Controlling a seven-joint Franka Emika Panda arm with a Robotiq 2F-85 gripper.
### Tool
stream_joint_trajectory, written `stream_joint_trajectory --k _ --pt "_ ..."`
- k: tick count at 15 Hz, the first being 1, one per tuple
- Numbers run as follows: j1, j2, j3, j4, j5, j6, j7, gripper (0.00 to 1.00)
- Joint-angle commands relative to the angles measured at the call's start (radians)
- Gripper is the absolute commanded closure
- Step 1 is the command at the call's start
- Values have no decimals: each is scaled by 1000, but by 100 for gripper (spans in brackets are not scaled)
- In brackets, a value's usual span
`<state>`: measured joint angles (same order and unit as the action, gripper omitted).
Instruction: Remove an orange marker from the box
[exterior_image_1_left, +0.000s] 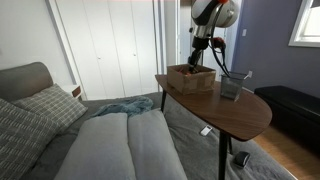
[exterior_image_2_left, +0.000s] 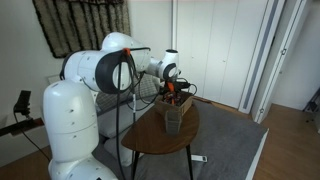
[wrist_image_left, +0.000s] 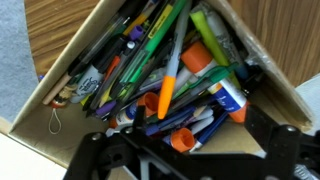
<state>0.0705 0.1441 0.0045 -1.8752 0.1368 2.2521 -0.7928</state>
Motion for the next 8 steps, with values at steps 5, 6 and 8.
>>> stream_joint_trajectory --k 5,6,8 --pt "-73 82 57 42 70 77 -73 34" --pt "-79 89 63 46 84 77 -84 41" --pt "-89 100 74 53 105 72 -97 56"
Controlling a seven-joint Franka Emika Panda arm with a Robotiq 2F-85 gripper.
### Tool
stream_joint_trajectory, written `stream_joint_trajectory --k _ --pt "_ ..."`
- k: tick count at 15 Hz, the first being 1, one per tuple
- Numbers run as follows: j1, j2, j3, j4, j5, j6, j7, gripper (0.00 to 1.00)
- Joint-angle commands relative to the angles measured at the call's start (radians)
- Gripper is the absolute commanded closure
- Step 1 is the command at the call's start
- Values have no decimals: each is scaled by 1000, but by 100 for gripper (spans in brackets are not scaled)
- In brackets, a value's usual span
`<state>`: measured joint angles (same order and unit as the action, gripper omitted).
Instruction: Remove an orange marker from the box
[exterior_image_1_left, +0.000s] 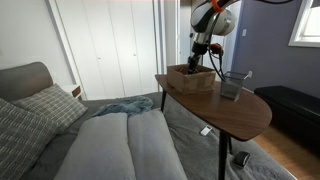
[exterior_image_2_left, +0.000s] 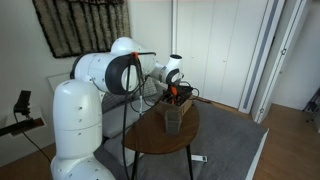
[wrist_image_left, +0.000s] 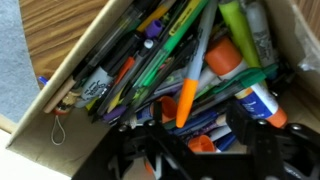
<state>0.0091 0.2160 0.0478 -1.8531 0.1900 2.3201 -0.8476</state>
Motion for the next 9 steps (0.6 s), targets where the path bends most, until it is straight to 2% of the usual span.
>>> stream_joint_trajectory --k 1,6,8,9 --pt "-31 33 35 33 58 3 -47 64" --pt "-43 44 46 37 78 -2 -57 99" --pt "-45 41 46 39 77 -4 -52 100" --pt "-45 34 45 38 72 -4 -47 96"
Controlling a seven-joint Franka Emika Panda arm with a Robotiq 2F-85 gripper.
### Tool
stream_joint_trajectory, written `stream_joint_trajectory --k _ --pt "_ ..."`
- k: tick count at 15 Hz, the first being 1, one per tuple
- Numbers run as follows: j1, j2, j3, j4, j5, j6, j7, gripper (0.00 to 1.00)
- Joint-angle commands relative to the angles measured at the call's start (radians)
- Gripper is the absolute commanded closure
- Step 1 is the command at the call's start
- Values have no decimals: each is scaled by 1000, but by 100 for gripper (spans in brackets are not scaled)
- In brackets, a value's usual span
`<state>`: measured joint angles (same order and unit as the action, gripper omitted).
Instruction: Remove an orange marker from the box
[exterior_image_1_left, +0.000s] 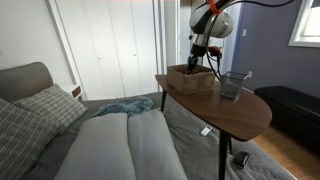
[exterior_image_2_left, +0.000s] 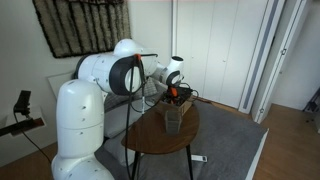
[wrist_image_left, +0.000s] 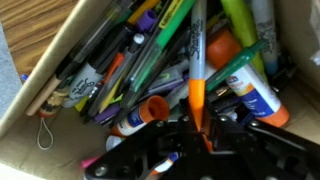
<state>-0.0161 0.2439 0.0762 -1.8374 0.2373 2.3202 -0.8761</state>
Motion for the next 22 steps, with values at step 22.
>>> stream_joint_trajectory --k 22 --pt "79 -295 9 -32 115 -409 232 96"
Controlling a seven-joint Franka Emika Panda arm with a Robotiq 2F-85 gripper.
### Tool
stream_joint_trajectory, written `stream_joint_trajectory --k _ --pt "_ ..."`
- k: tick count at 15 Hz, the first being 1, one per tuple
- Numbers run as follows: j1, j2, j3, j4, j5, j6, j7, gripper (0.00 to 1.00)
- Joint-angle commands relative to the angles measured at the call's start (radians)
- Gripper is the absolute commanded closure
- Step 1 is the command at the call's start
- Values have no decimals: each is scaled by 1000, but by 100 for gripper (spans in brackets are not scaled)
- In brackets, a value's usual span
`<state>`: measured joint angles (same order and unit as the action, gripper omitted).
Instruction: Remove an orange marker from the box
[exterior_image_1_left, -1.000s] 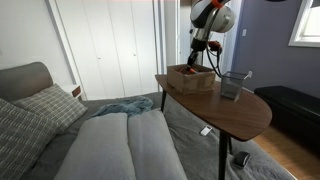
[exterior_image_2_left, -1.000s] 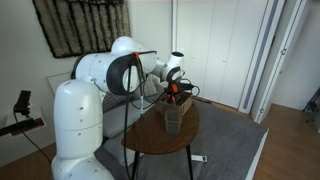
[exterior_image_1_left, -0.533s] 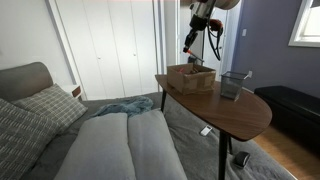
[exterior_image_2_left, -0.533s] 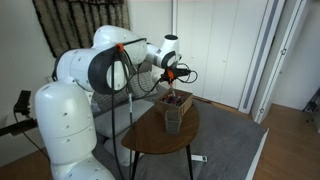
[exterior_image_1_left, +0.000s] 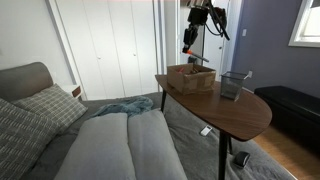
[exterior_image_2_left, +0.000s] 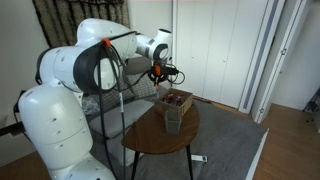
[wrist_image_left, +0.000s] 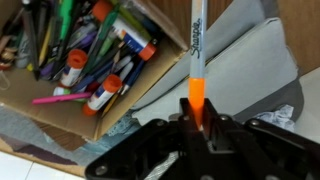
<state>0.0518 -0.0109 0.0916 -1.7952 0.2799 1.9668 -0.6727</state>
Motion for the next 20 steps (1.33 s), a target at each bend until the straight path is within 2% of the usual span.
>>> stream_joint_trajectory --k 1,6,12,15,20 --pt "13 -46 -7 -100 85 -60 30 96" --pt "11 -84 -16 -265 102 8 1 96" --pt "22 -130 -20 -452 80 207 -15 96" --pt "29 -136 -18 -505 73 282 37 96" --pt "32 -156 -14 -553 13 295 204 96"
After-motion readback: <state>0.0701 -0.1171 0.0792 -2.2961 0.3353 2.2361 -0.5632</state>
